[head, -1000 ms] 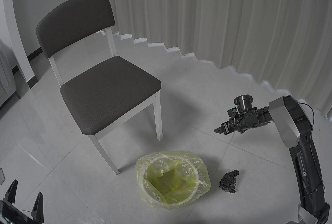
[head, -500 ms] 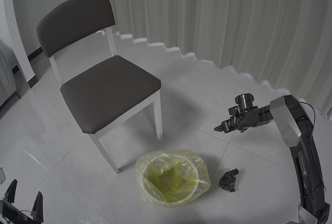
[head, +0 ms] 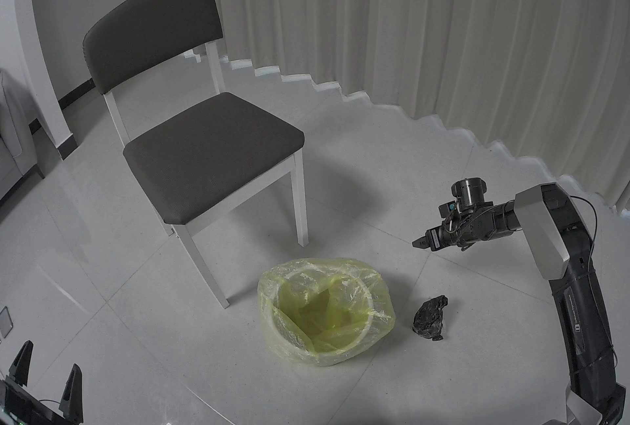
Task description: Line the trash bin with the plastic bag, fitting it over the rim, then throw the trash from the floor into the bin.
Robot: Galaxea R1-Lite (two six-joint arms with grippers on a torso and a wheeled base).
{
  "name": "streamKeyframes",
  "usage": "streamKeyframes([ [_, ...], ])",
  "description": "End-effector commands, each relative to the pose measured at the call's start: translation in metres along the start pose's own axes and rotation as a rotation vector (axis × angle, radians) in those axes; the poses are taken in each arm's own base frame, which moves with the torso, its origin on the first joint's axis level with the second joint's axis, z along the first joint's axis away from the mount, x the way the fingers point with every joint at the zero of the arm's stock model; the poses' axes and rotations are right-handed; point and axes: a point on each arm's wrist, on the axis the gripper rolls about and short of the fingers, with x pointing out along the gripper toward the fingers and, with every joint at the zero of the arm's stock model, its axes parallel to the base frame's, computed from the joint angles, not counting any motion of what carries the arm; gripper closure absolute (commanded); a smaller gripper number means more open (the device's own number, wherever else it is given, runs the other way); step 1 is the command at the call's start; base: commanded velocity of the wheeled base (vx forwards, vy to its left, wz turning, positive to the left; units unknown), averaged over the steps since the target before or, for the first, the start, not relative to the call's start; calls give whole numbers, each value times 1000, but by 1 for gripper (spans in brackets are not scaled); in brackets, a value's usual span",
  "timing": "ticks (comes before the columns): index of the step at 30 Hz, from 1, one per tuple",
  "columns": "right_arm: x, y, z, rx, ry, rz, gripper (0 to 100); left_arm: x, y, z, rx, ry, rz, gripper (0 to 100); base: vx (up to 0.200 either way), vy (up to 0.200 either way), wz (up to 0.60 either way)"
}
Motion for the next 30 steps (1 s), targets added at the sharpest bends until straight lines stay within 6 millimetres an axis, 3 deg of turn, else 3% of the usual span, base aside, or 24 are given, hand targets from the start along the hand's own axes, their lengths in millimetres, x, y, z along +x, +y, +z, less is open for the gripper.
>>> streamKeyframes([
  [1,20,-5,-22,14,58,-2,0,0,0,-5,0,3,-2,0,0,0,0],
  [2,20,-5,-22,14,58,-2,0,0,0,-5,0,3,-2,0,0,0,0],
  [3,32,-5,-46,32,154,10,0,0,0,-4,0,0,0,0,0,0,0],
  [6,49,-6,-86,62,302,24,0,0,0,-4,0,2,0,0,0,0,0],
  [9,54,-4,-102,72,374,36,0,0,0,-4,0,2,-2,0,0,0,0],
  [22,53,-4,-102,54,381,43,0,0,0,-5,-4,2,5,0,0,0,0],
  [30,58,-3,-112,59,402,45,0,0,0,-5,-4,2,5,0,0,0,0],
])
